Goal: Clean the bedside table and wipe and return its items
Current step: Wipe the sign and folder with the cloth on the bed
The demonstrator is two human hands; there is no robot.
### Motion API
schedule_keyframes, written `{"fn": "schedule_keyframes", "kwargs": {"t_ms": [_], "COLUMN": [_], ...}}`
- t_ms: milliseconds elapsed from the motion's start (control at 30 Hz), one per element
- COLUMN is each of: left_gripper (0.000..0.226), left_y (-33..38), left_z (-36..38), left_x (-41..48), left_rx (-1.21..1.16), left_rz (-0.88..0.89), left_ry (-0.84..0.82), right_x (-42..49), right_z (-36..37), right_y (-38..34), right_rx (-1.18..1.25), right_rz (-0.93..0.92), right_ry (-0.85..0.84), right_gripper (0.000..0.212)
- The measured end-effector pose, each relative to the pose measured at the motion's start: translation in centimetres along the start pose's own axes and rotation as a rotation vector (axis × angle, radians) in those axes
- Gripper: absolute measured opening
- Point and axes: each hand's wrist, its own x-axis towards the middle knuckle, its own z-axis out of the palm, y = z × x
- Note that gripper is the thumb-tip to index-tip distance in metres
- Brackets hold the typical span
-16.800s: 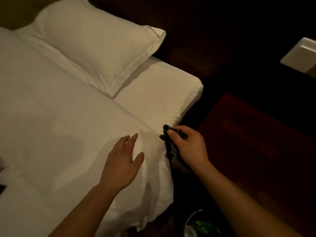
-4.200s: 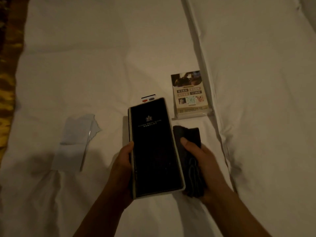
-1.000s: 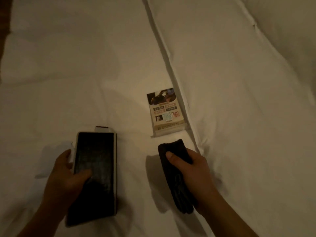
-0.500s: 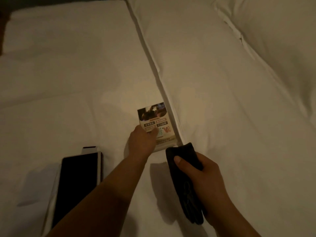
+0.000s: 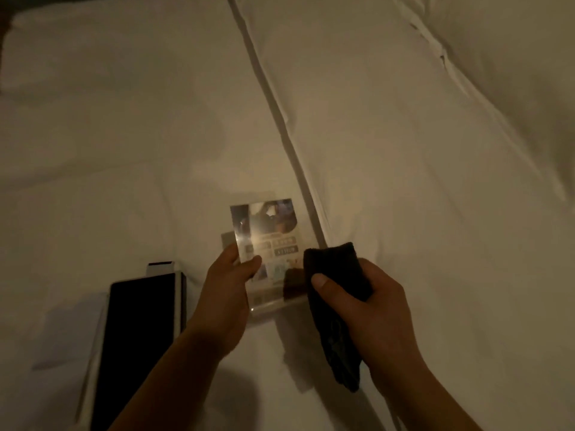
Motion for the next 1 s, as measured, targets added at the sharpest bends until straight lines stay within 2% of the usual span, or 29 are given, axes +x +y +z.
{"fn": "schedule_keyframes", "kwargs": {"t_ms": [67,167,233,400,567,600,700,767,833,933,1000], "left_gripper": [0.028,0.053,0.067,0.082,0.076,0.079,0.082,0.080,0.080,0.079,0.073], "left_y": [-0.3,0.2,0.2,0.0,-0.1,-0.1,0.1,0.4,0.8,0.9,0.9], "left_z": [-0.1,0.6,0.6,0.3,1.1,1.1,0.5,0.2,0.1,0.4,0.5], "left_x": [-1.4,-3.1,-3.7,-5.1,-5.8,-6.0,-6.3,-6.2,-5.9,-5.4,-5.5], "left_rx": [-0.053,-0.131,-0.126,0.006,-0.025,-0.016,0.017,0.027,-0.018,-0.011,0.021], "left_rz": [-0.014,-0.102,-0.109,-0.192,-0.162,-0.168,-0.171,-0.161,-0.164,-0.137,-0.127], "left_ry": [-0.034,-0.029,-0.016,-0.032,-0.017,-0.025,-0.054,-0.032,-0.017,-0.041,-0.059], "right_x": [-0.2,-0.2,0.6,3.3,1.1,1.6,3.3,2.7,0.6,-2.3,-2.7], "right_z": [1.2,3.6,4.2,1.8,5.1,4.9,2.6,1.6,2.2,3.4,3.1], "right_y": [-0.1,0.0,-0.1,-0.5,-0.6,-0.9,-1.3,-0.6,-0.3,-0.3,-0.6], "right_rx": [-0.158,-0.599,-0.767,-0.705,-0.789,-0.772,-0.692,-0.731,-0.687,-0.702,-0.732], "right_rz": [-0.088,-0.325,-0.445,-0.316,-0.610,-0.590,-0.376,-0.314,-0.314,-0.418,-0.429], "right_ry": [-0.069,-0.265,-0.304,0.123,-0.108,-0.063,0.196,0.223,0.045,-0.366,-0.530], "right_gripper": [0.026,0.029,0.027,0.017,0.028,0.027,0.019,0.017,0.016,0.023,0.023]}}
